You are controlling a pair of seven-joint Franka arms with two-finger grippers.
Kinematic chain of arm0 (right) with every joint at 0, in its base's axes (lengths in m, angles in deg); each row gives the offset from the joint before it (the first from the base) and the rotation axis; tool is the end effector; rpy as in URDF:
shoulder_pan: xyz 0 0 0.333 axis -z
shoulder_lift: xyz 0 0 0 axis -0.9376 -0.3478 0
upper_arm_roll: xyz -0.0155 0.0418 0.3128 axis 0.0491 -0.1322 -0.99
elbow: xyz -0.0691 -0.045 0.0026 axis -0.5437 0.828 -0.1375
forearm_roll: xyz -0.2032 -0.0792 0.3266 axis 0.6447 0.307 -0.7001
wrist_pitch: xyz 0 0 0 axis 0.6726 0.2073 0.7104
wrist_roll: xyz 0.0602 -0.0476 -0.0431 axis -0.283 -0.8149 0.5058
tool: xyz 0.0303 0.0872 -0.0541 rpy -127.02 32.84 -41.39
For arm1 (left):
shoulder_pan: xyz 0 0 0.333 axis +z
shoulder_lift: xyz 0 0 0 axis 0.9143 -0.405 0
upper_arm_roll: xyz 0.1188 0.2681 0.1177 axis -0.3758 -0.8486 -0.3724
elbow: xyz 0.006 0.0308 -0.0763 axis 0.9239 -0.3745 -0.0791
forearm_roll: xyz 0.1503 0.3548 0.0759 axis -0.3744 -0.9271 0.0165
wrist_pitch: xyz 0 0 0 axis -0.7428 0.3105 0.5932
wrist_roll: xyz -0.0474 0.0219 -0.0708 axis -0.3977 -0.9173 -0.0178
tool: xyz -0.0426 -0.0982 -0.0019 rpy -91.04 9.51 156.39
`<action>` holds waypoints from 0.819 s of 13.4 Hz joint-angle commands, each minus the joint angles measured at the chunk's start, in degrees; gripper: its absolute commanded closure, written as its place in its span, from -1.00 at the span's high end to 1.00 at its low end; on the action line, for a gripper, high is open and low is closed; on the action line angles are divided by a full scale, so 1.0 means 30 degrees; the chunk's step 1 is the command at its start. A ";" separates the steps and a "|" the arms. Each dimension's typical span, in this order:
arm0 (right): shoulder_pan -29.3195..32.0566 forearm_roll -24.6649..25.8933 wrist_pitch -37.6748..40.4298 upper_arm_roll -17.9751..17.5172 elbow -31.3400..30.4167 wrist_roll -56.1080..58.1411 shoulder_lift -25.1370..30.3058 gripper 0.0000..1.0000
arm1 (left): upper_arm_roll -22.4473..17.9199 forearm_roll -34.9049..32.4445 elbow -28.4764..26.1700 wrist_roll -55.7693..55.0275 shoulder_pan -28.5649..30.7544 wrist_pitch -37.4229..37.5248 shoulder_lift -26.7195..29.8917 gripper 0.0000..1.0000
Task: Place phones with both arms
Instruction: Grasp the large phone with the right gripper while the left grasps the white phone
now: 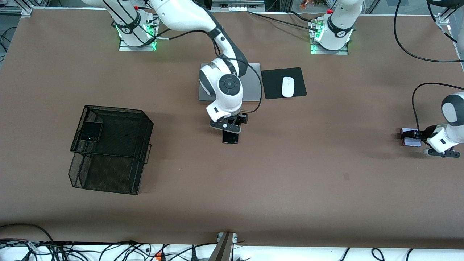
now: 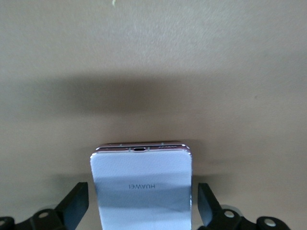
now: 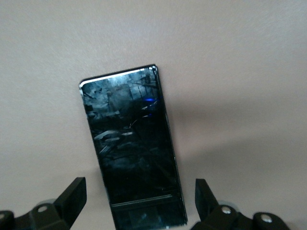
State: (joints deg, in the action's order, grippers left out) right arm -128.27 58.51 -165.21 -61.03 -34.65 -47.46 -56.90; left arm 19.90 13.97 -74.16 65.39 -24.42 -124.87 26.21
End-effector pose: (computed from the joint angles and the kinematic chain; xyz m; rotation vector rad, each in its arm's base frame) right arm 0.5012 0.5226 0.1986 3.0996 -0.3573 -0.0056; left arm 0.5750 0.3152 0.1679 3.1074 -0.1057 -0.2701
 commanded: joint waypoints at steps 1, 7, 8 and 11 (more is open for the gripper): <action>-0.0060 -0.0399 -0.0700 -0.0171 -0.0085 0.0261 -0.0346 1.00 | 0.0239 0.0453 -0.0552 0.0288 0.0194 -0.0423 0.0382 1.00; -0.0060 -0.0400 -0.1112 -0.0200 -0.0348 0.0290 -0.0728 0.97 | 0.0326 0.0453 -0.0085 0.0172 -0.0068 0.1883 0.0702 -0.70; -0.0060 -0.0400 -0.1083 -0.0200 -0.0349 0.0349 -0.0699 0.55 | 0.0733 0.0453 0.0323 0.0111 -0.0099 0.2616 0.0965 -0.70; -0.0031 -0.0400 -0.0937 -0.0200 -0.0204 0.0437 -0.0436 -0.43 | 0.3071 0.0454 0.2924 -0.0064 -0.0099 0.6326 0.1319 -0.70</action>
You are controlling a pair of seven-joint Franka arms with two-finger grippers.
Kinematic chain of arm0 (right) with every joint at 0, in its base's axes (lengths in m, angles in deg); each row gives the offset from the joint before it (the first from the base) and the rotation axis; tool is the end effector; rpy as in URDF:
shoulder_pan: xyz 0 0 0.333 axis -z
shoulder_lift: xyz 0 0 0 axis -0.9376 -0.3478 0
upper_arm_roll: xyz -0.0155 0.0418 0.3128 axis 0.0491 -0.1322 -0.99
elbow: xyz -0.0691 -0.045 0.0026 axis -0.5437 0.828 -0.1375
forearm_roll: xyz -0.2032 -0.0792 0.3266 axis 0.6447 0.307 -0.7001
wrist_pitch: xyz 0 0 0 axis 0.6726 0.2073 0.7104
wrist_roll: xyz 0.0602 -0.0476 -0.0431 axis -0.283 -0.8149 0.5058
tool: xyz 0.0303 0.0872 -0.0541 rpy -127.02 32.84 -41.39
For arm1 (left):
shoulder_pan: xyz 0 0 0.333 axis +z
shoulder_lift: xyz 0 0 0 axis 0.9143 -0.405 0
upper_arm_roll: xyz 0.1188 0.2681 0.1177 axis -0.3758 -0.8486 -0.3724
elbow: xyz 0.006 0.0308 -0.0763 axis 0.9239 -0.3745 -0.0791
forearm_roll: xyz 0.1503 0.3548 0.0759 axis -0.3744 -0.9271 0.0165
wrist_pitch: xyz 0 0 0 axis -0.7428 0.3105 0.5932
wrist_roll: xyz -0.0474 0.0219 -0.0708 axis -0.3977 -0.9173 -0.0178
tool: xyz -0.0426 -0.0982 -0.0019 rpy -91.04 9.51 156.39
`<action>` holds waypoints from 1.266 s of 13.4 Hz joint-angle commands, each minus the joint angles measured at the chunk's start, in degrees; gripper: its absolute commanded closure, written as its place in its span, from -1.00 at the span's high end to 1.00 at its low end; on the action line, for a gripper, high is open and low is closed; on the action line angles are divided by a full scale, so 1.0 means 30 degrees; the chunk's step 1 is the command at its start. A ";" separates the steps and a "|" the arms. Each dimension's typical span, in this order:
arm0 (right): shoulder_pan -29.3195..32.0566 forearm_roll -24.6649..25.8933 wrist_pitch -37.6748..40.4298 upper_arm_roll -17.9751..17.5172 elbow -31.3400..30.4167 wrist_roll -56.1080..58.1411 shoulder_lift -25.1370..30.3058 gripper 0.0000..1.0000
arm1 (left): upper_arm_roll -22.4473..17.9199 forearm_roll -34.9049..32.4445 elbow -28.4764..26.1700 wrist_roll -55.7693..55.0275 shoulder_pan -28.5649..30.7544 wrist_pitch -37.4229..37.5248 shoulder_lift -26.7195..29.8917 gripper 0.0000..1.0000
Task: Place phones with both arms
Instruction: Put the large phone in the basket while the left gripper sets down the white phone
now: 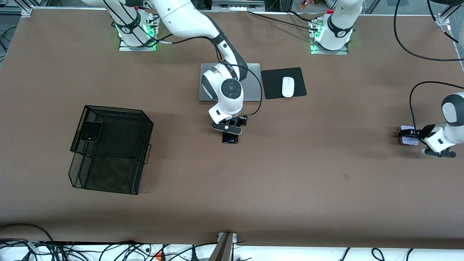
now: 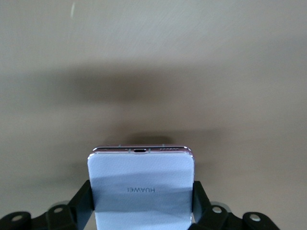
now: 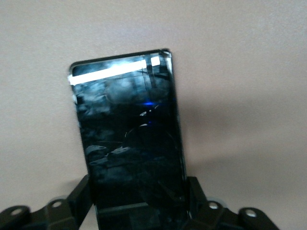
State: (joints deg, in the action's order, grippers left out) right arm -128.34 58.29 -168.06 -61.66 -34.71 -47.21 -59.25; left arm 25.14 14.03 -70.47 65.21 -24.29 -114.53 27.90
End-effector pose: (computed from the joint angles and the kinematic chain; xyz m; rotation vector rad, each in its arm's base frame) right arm 0.4966 0.5255 0.1722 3.1045 -0.3411 0.0060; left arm 0.5991 0.2813 0.2100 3.0535 -0.1794 -0.3504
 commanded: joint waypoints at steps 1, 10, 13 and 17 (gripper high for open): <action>0.0053 -0.0326 0.0160 0.0038 -0.0153 0.0411 0.0668 -0.45 | 0.2380 0.0433 0.2777 -0.0064 -0.0229 0.4897 0.0726 -0.70; 0.3828 -0.0209 0.9143 0.0912 0.1255 0.4504 0.5969 -0.61 | 0.3709 0.2123 0.5219 -0.9368 -0.9010 0.9078 -0.0470 -0.74; 0.3950 -0.0063 1.1205 0.3925 -0.0201 0.7985 0.7549 -0.61 | 0.3621 0.4911 0.5045 -1.3992 -1.2494 0.5669 -0.1383 -0.74; 0.3950 0.0113 0.9543 0.7326 -0.5209 1.3611 1.0422 -0.61 | 0.3447 0.4711 0.4809 -1.7930 -1.6482 0.0097 -0.2991 -0.72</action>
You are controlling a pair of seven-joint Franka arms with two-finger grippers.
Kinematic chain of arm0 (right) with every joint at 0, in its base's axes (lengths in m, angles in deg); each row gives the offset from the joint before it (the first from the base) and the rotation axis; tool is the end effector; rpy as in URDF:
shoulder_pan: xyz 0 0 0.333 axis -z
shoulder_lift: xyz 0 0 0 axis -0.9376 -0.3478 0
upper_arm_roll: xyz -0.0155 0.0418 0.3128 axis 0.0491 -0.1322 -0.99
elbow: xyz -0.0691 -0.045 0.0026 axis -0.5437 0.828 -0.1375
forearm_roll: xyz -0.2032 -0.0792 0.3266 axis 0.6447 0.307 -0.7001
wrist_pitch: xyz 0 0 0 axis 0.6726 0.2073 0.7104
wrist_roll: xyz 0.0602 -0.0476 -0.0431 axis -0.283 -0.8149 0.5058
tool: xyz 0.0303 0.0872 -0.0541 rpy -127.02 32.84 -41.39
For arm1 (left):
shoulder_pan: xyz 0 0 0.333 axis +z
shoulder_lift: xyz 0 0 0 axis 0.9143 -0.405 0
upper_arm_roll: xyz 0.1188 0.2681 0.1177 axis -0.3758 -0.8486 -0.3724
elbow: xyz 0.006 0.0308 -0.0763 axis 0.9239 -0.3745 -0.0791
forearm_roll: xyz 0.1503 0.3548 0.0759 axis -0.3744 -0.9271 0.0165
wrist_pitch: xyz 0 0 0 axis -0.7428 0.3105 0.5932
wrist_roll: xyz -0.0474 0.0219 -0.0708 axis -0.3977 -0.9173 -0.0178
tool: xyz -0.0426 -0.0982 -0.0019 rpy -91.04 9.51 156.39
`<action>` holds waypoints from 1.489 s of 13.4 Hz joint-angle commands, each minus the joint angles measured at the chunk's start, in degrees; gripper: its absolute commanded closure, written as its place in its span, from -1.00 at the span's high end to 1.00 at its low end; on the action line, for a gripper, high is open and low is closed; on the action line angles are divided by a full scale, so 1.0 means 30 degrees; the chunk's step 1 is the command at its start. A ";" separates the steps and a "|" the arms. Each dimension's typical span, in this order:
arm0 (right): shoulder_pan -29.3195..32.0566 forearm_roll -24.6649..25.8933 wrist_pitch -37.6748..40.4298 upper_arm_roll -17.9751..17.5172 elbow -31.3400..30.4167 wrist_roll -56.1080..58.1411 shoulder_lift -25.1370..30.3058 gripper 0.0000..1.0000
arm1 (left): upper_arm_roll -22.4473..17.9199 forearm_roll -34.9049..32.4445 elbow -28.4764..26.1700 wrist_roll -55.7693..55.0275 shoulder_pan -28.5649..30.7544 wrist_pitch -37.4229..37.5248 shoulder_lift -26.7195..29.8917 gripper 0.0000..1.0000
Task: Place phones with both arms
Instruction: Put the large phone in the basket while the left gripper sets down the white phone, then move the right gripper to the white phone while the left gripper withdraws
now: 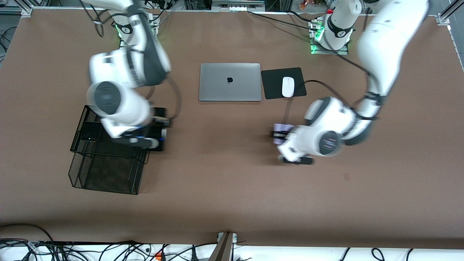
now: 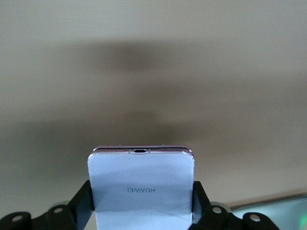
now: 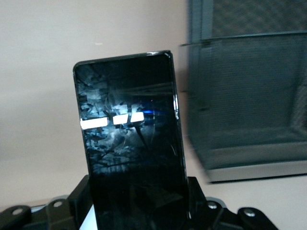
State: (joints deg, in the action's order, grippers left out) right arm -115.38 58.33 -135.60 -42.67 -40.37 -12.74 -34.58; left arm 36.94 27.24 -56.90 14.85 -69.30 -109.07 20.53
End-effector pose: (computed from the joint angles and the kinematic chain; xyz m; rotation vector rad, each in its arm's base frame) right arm 0.6196 0.2034 0.4144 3.0625 -0.2129 -0.2932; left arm 0.6245 -0.3368 0.2534 2.8989 -0.0300 -0.4634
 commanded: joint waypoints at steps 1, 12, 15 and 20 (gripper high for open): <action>-0.0370 0.0129 -0.2068 0.1612 -0.4379 0.3150 0.2494 -0.61 | -0.0604 0.0308 0.0199 -0.1641 -0.2240 -0.3041 -0.1060 -0.71; 0.0187 -0.0047 -0.6035 0.2350 -0.5917 0.5652 0.1440 1.00 | -0.2949 0.0162 0.0432 -0.2496 -0.2841 0.2029 0.2527 1.00; 0.0216 0.0042 -0.1067 0.2556 -0.2089 0.5242 0.1413 1.00 | -0.2920 -0.1530 0.0432 0.1353 -0.0089 0.5754 0.5021 1.00; -0.1185 -0.0164 0.0563 0.0981 0.0707 -0.0773 0.1237 1.00 | -0.3297 -0.2124 0.0317 0.9384 0.3696 0.7201 0.9293 1.00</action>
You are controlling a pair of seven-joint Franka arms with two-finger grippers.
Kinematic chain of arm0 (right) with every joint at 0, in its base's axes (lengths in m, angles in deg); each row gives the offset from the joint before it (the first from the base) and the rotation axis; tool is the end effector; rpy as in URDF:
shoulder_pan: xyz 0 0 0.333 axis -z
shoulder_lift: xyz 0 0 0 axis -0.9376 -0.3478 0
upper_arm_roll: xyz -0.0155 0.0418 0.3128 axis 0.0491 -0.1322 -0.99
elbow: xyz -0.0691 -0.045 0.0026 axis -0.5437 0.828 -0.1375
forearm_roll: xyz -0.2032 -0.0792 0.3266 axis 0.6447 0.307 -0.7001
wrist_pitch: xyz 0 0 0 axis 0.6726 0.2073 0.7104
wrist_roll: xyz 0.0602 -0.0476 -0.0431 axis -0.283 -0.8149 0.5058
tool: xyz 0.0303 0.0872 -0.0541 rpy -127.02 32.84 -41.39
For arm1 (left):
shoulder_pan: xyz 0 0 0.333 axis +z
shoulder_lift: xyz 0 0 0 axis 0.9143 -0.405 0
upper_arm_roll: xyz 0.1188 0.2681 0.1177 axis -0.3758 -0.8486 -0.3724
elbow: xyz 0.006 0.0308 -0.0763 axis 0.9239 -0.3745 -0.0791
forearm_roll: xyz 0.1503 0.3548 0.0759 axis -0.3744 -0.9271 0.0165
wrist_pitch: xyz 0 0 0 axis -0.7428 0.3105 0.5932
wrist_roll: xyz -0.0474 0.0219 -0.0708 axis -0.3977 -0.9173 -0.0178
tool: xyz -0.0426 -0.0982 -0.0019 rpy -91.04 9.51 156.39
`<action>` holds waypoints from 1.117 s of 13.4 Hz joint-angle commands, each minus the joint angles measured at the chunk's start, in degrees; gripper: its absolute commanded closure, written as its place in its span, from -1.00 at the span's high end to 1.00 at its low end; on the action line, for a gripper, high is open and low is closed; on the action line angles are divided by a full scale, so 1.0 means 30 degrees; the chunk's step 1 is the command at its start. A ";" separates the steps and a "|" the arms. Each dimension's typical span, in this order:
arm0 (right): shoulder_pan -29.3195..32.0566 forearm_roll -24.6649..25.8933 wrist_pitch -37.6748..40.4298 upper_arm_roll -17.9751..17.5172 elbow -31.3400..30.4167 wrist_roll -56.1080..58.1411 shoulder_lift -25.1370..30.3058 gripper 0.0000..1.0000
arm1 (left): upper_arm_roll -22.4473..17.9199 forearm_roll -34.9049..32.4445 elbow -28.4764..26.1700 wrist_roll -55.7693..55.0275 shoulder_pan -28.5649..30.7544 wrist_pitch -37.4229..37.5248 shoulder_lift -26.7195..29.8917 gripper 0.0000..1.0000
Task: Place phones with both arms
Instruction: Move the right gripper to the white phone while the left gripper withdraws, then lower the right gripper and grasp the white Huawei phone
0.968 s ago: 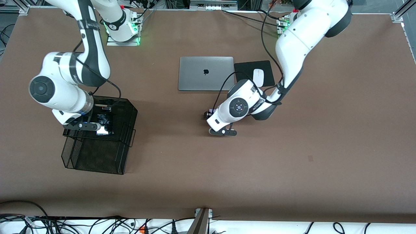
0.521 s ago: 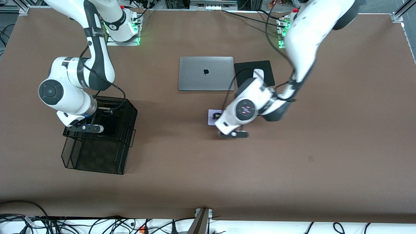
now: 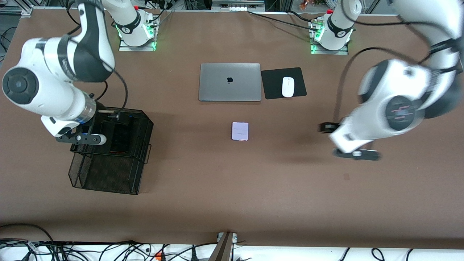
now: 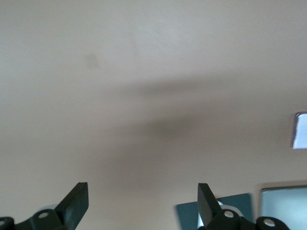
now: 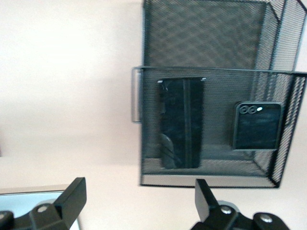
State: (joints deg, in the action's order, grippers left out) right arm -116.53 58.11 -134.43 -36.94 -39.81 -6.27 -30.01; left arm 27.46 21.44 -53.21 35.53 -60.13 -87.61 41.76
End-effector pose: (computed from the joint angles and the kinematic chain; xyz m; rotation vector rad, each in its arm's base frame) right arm 0.6217 0.1573 0.4752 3.1253 -0.1471 -0.1911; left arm 0.6559 -0.1242 0.4706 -3.0760 0.2086 0.2738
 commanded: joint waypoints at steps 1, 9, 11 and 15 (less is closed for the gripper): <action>-0.1155 -0.0063 0.0028 -0.1837 0.0637 -0.5070 -0.0462 1.00 | -0.1332 0.0041 -0.1145 0.3374 0.0526 0.0104 0.3187 1.00; -0.3174 0.0113 -0.4597 -0.7442 0.6317 -1.6072 -0.6694 1.00 | -0.7878 0.2764 -0.5483 0.2920 -0.3665 -0.1772 0.8324 1.00; -0.3968 0.0113 -0.6264 -0.7442 0.6469 -1.6282 -0.8220 1.00 | -0.7877 0.2797 -0.5658 0.2826 -0.3578 -0.1946 0.8411 1.00; -0.4293 0.1075 -0.8846 -0.7442 0.6439 -1.6136 -1.0508 1.00 | -0.7848 0.2768 -0.6308 0.3177 -0.3050 -0.2093 0.8942 1.00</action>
State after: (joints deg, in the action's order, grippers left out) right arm -129.80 59.17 -159.52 -59.70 -23.14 -54.34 -58.56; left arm 4.09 28.49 -70.40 44.55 -69.79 -92.66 66.63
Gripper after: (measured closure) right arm 0.000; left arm 0.000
